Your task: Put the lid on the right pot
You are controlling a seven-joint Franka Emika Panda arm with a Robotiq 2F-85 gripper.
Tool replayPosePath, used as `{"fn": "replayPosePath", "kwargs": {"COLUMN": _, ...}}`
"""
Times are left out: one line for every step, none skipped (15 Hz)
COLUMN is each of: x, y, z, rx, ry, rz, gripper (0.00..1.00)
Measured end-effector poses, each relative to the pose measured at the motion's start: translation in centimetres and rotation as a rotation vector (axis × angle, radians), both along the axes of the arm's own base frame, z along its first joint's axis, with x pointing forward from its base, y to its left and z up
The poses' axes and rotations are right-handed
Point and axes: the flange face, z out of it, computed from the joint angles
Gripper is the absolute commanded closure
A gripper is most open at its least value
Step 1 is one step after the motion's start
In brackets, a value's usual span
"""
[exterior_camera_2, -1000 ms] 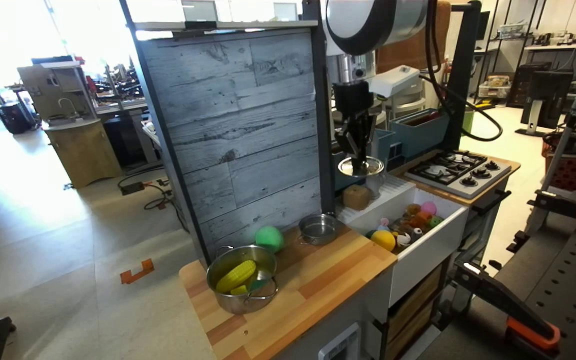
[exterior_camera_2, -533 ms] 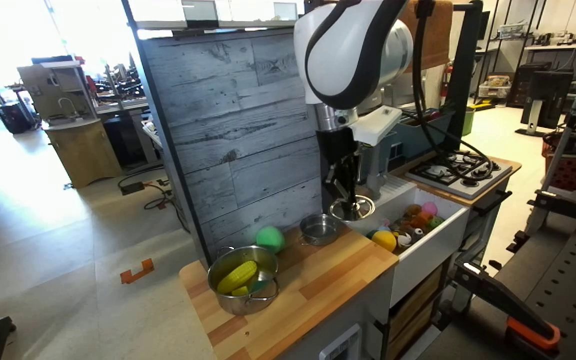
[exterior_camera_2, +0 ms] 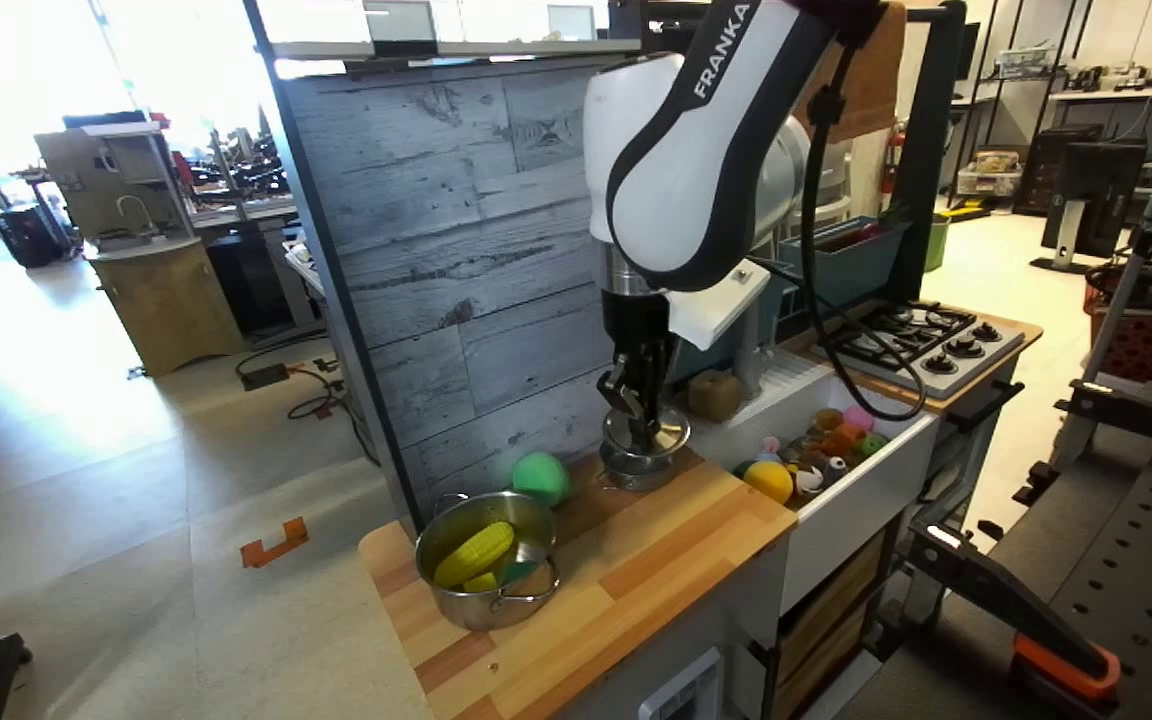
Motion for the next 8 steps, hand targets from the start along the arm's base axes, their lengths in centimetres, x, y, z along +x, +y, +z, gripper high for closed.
{"fn": "replayPosePath", "kwargs": {"x": 0.7, "y": -0.7, "z": -0.1, "rx": 0.002, "ry": -0.026, "rz": -0.013, "gripper": 0.95}}
{"fn": "replayPosePath", "kwargs": {"x": 1.3, "y": -1.5, "z": -0.2, "rx": 0.001, "ry": -0.043, "rz": -0.026, "gripper": 0.95}}
{"fn": "replayPosePath", "kwargs": {"x": 2.0, "y": -2.2, "z": -0.3, "rx": 0.0, "ry": -0.055, "rz": -0.037, "gripper": 0.95}}
{"fn": "replayPosePath", "kwargs": {"x": 2.4, "y": -2.8, "z": -0.4, "rx": -0.001, "ry": -0.061, "rz": -0.045, "gripper": 0.95}}
{"fn": "replayPosePath", "kwargs": {"x": 2.7, "y": -2.8, "z": -0.6, "rx": 0.0, "ry": -0.064, "rz": -0.048, "gripper": 0.95}}
{"fn": "replayPosePath", "kwargs": {"x": 2.8, "y": -2.7, "z": -0.8, "rx": 0.001, "ry": -0.063, "rz": -0.052, "gripper": 0.95}}
{"fn": "replayPosePath", "kwargs": {"x": 2.9, "y": -2.5, "z": -1.1, "rx": 0.003, "ry": -0.061, "rz": -0.056, "gripper": 0.95}}
{"fn": "replayPosePath", "kwargs": {"x": 3.0, "y": -2.4, "z": -1.4, "rx": 0.003, "ry": -0.058, "rz": -0.057, "gripper": 0.95}}
